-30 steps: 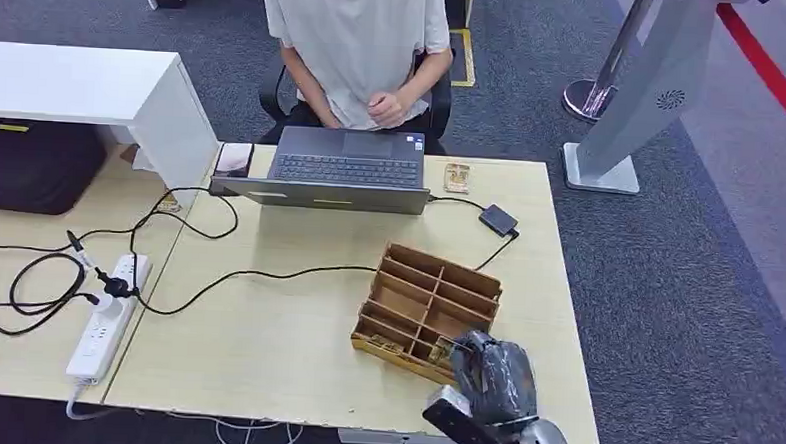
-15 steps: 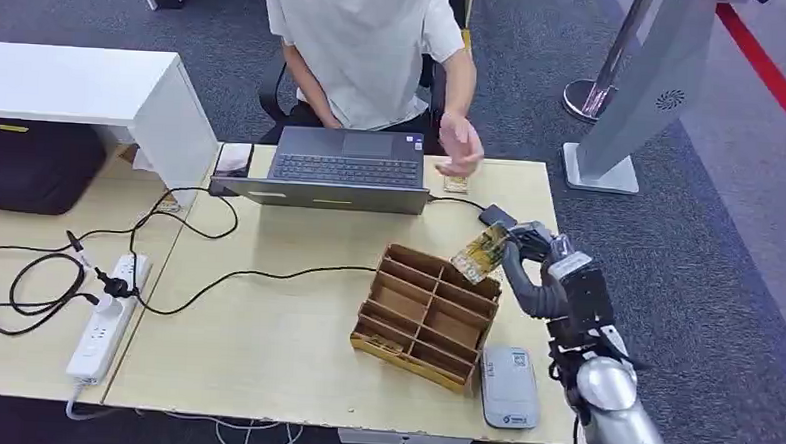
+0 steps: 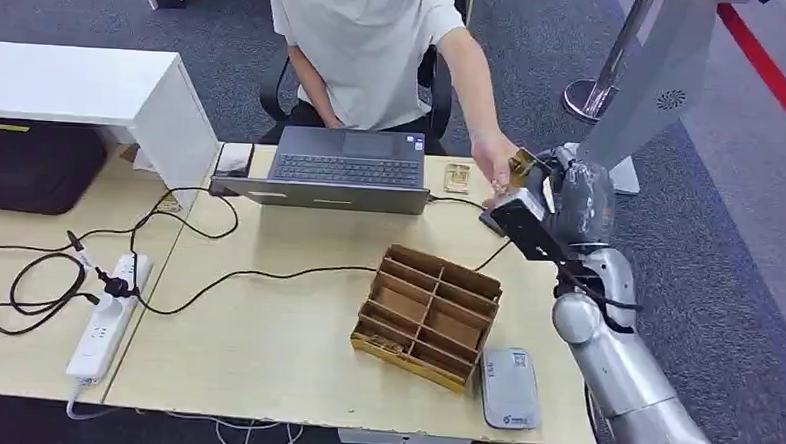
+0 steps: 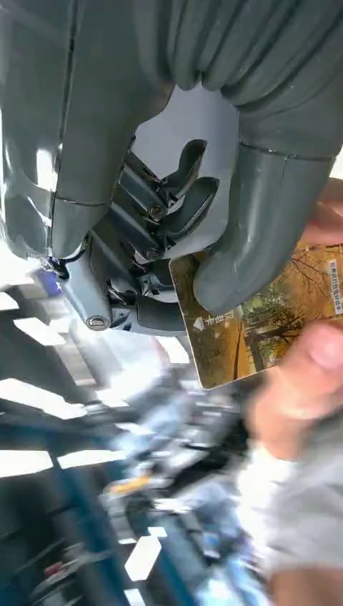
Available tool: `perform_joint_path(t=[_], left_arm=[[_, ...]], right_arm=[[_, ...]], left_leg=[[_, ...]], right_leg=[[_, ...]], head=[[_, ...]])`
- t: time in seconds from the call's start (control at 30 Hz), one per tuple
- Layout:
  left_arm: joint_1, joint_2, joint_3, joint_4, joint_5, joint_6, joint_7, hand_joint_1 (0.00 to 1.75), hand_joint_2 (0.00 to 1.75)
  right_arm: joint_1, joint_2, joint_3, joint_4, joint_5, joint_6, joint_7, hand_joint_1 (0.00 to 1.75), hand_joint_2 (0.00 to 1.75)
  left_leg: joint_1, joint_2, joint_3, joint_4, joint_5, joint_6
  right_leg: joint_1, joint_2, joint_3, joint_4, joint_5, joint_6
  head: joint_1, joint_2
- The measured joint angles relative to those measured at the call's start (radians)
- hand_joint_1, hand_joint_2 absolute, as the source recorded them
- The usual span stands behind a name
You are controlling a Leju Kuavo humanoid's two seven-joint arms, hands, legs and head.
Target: Pass the card to the sensor for recognition and then transmit it.
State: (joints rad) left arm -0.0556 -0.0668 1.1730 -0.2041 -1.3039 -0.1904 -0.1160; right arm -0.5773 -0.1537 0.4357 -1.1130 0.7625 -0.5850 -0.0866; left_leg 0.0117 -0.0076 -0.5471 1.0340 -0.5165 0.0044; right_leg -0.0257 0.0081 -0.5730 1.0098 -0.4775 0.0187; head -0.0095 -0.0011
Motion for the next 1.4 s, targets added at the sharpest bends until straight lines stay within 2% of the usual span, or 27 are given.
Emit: perform_joint_path(t=[0.07, 0.17, 0.2, 0.33, 0.47, 0.57, 0.7, 0.93, 1.1, 1.2, 1.23, 1.3, 1.37, 1.4], left_arm=[[-0.001, 0.000, -0.002, 0.000, -0.021, 0.003, 0.000, 0.00, 1.75], [-0.001, 0.000, -0.027, 0.000, -0.050, 0.007, 0.000, 0.00, 1.75], [-0.002, 0.000, -0.027, 0.000, -0.047, 0.002, -0.001, 0.00, 1.75], [-0.002, 0.000, -0.027, 0.000, -0.027, -0.024, -0.009, 0.00, 1.75], [-0.003, 0.001, -0.027, 0.000, -0.011, -0.013, -0.015, 0.00, 1.75], [-0.002, 0.001, -0.027, 0.000, -0.006, -0.016, -0.014, 0.00, 1.75], [-0.001, 0.001, -0.024, 0.000, 0.004, -0.018, -0.011, 0.00, 1.75], [0.002, 0.002, -0.012, 0.000, 0.024, -0.016, -0.010, 0.00, 1.75], [0.005, 0.002, 0.002, 0.000, 0.032, -0.013, -0.002, 0.00, 1.75], [0.006, 0.002, 0.008, 0.000, 0.034, -0.012, 0.000, 0.00, 1.75], [0.005, 0.002, 0.010, 0.000, 0.037, -0.011, 0.000, 0.00, 1.75], [0.004, 0.002, 0.014, 0.000, 0.055, -0.004, 0.009, 0.00, 1.75], [0.010, -0.001, 0.024, 0.000, 0.067, 0.003, 0.020, 0.00, 1.75], [0.015, -0.002, 0.030, 0.000, 0.068, 0.005, 0.022, 0.00, 1.75]], right_arm=[[-0.029, 0.010, 0.008, 0.050, 0.120, -0.072, 0.018, 1.75, 1.75], [-0.054, 0.029, 0.009, 0.099, 0.280, -0.091, 0.029, 1.75, 1.75], [-0.059, 0.037, 0.008, 0.109, 0.303, -0.092, 0.026, 0.00, 1.75], [-0.071, 0.061, -0.003, 0.138, 0.360, -0.103, 0.021, 0.00, 1.75], [-0.071, 0.064, -0.012, 0.149, 0.383, -0.104, 0.045, 0.00, 1.75], [-0.067, 0.046, -0.025, 0.154, 0.391, -0.104, 0.058, 0.00, 1.75], [-0.059, -0.007, -0.048, 0.155, 0.441, -0.104, 0.100, 0.00, 1.75], [0.012, -0.177, -0.115, 0.156, 0.584, -0.100, 0.186, 0.00, 1.75], [0.073, -0.300, -0.176, 0.156, 0.638, -0.102, 0.208, 0.00, 1.75], [0.098, -0.342, -0.199, 0.156, 0.646, -0.102, 0.210, 0.00, 1.75], [0.109, -0.355, -0.206, 0.156, 0.656, -0.098, 0.221, 0.00, 1.75], [0.163, -0.411, -0.238, 0.153, 0.679, -0.076, 0.288, 0.00, 1.75], [0.237, -0.465, -0.309, 0.167, 0.667, -0.054, 0.314, 0.00, 1.75], [0.269, -0.480, -0.347, 0.182, 0.652, -0.049, 0.309, 0.00, 0.00]], left_leg=[[0.000, 0.000, 0.000, 0.000, 0.001, 0.000], [0.000, -0.001, 0.000, 0.000, 0.001, 0.000], [0.000, -0.001, -0.001, 0.000, 0.001, 0.000], [0.000, -0.001, 0.000, 0.000, 0.001, 0.000], [0.000, -0.001, 0.000, 0.000, 0.000, 0.000], [0.000, -0.002, -0.001, 0.000, 0.001, 0.000], [0.000, -0.002, 0.000, 0.001, 0.001, 0.000], [-0.001, -0.005, -0.003, 0.003, 0.000, 0.001], [-0.001, -0.005, -0.003, 0.003, -0.001, 0.002], [-0.001, -0.004, -0.003, 0.003, -0.001, 0.002], [-0.001, -0.004, -0.001, 0.003, -0.001, 0.002], [-0.001, -0.009, -0.002, 0.003, -0.001, 0.002], [-0.001, -0.017, -0.004, 0.003, -0.001, 0.002], [0.000, -0.016, -0.004, 0.003, -0.001, 0.002]], right_leg=[[0.000, 0.000, 0.000, 0.000, 0.000, 0.000], [0.000, -0.001, 0.000, 0.000, 0.000, 0.000], [0.000, -0.001, 0.000, 0.000, 0.000, 0.000], [0.000, 0.000, -0.001, 0.000, 0.000, 0.000], [0.000, 0.000, -0.001, 0.000, 0.000, 0.000], [0.000, -0.001, -0.001, 0.000, 0.000, 0.000], [0.000, -0.001, -0.001, -0.001, 0.001, 0.001], [0.000, -0.005, -0.001, -0.001, 0.001, 0.002], [0.000, -0.004, -0.001, -0.002, 0.001, 0.002], [0.000, -0.003, -0.001, -0.002, 0.001, 0.002], [0.000, -0.003, -0.002, -0.002, 0.001, 0.002], [0.000, -0.008, 0.001, -0.003, -0.002, 0.004], [0.000, -0.016, 0.003, -0.003, -0.003, 0.005], [0.000, -0.015, 0.002, -0.003, -0.003, 0.005]], head=[[0.000, 0.000], [0.000, 0.000], [0.000, 0.000], [0.000, 0.000], [0.000, 0.000], [0.000, 0.000], [0.000, 0.000], [0.000, 0.000], [0.000, 0.000], [0.000, 0.000], [-0.001, 0.000], [-0.001, 0.000], [0.001, 0.000], [-0.001, 0.000]])
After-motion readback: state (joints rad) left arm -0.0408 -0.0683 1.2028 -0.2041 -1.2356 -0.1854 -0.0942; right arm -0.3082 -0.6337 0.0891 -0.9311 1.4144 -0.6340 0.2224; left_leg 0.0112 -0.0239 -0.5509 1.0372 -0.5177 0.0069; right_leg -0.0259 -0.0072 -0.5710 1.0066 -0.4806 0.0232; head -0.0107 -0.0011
